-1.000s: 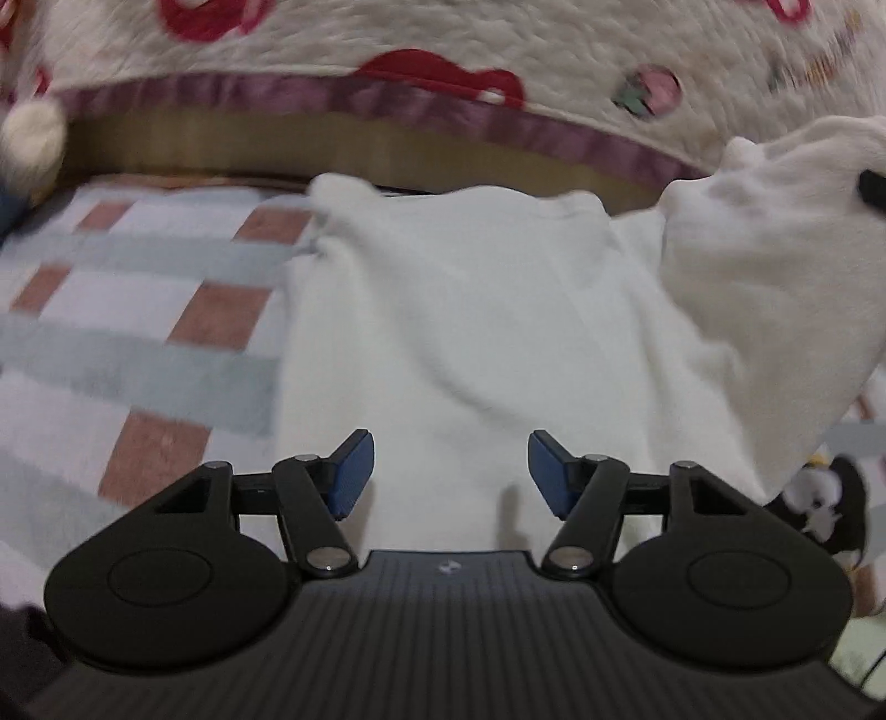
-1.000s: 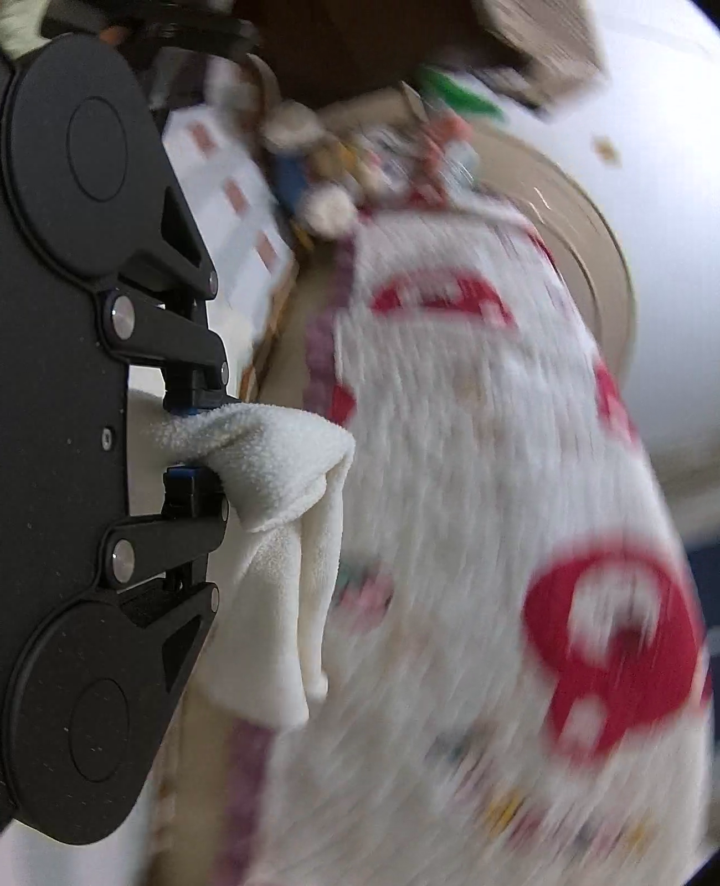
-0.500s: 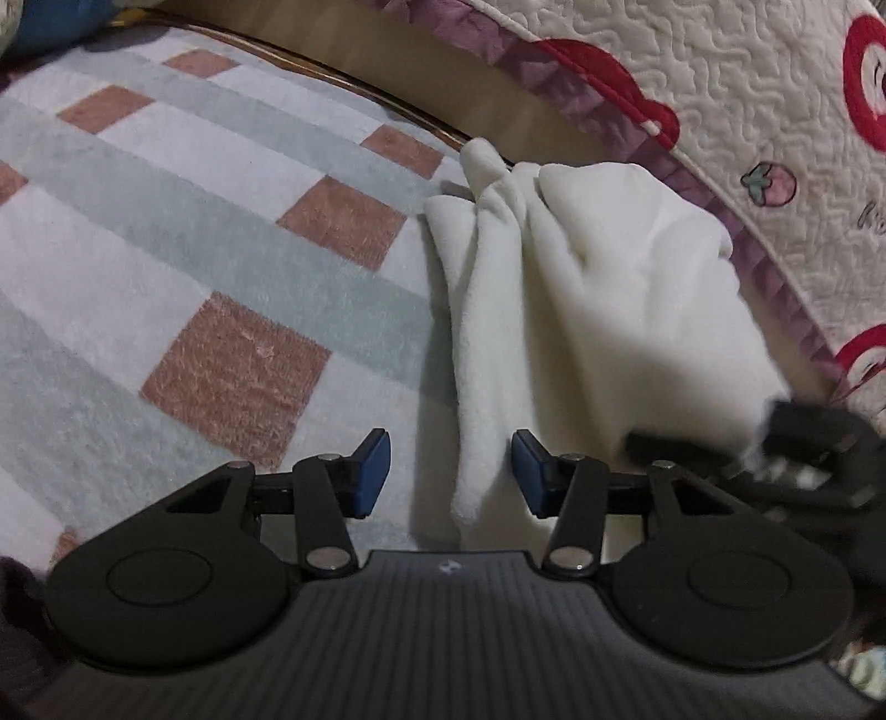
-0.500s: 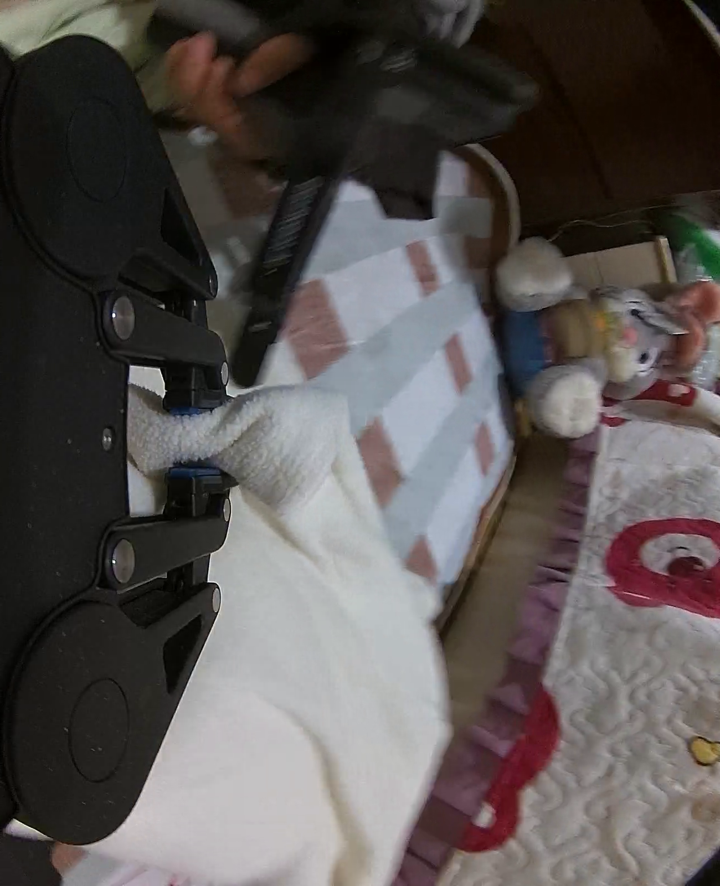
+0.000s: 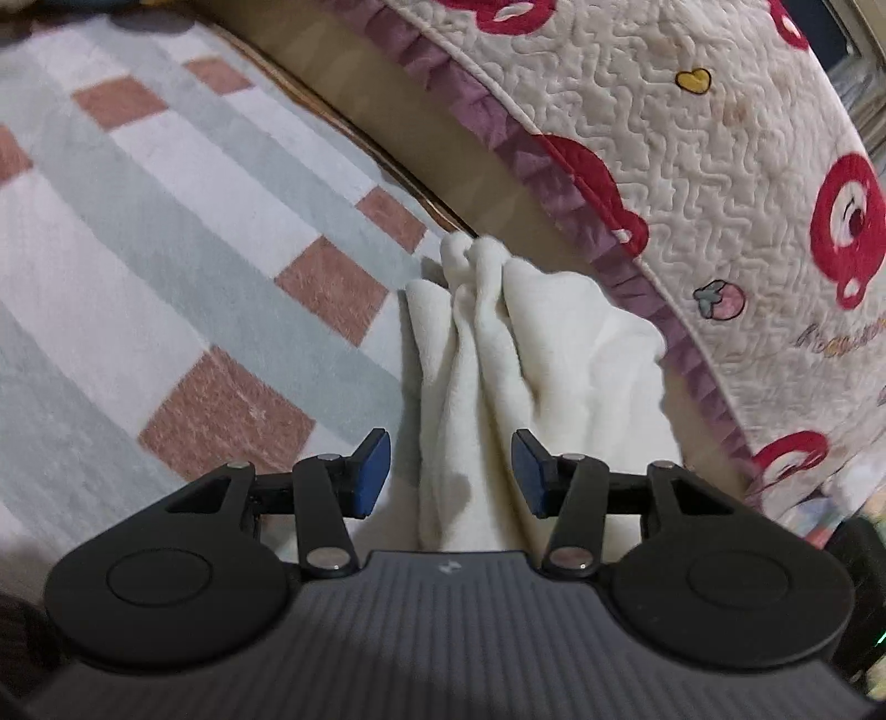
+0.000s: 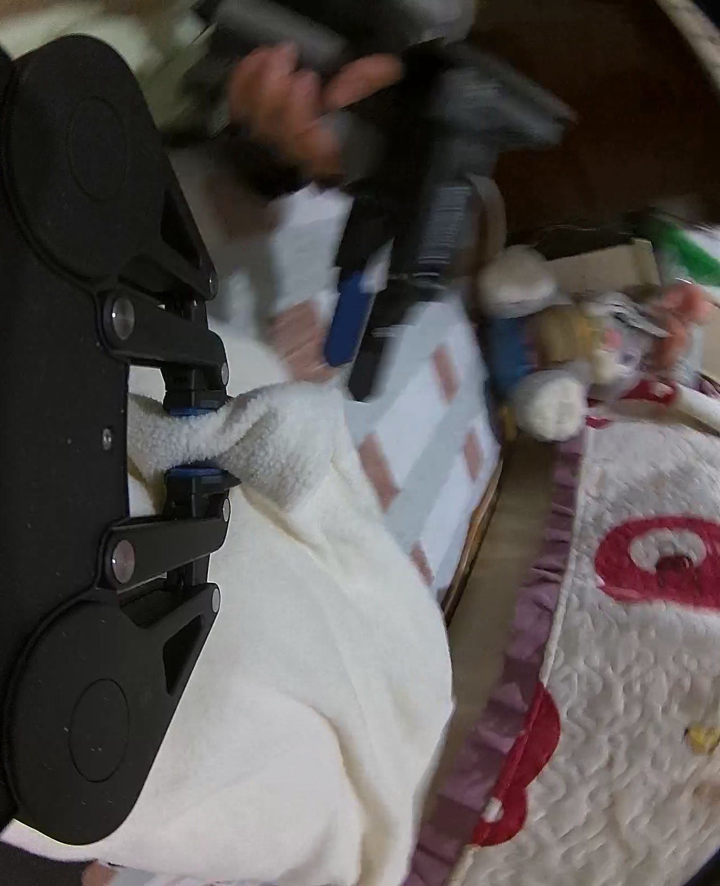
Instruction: Fold clothes
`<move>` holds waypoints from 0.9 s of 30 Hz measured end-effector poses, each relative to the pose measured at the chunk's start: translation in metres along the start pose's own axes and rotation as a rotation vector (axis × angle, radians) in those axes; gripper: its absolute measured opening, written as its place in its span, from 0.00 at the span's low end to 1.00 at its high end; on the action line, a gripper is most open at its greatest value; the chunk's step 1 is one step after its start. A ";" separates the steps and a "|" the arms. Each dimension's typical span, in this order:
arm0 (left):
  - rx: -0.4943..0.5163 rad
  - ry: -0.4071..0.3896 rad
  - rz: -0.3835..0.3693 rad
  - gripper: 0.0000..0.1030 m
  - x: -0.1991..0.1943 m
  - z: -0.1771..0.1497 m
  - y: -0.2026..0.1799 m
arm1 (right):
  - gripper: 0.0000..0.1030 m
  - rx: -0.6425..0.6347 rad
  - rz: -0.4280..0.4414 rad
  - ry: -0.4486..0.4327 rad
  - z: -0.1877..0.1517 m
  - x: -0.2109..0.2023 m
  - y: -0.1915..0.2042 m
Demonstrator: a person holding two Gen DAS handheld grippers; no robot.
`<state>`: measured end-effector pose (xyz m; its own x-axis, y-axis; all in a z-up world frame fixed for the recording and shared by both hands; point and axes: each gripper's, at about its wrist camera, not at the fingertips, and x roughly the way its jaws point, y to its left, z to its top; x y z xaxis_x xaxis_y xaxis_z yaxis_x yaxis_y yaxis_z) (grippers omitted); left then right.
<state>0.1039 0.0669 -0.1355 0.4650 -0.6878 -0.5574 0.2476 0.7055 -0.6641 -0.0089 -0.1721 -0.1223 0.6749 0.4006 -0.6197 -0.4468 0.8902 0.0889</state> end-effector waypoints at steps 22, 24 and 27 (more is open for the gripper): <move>0.133 0.086 -0.177 0.61 -0.006 -0.009 -0.042 | 0.50 -0.012 -0.345 0.062 -0.069 -0.133 -0.020; 0.168 0.136 -0.173 0.64 0.001 -0.015 -0.046 | 0.50 -0.001 -0.378 0.096 -0.080 -0.127 -0.025; 0.221 0.159 -0.096 0.68 0.016 -0.026 -0.051 | 0.56 -0.016 -0.404 0.105 -0.084 -0.108 -0.032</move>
<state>0.0764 0.0156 -0.1240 0.2956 -0.7594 -0.5796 0.4715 0.6437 -0.6028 -0.1173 -0.2620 -0.1235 0.7344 -0.0051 -0.6786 -0.1680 0.9675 -0.1890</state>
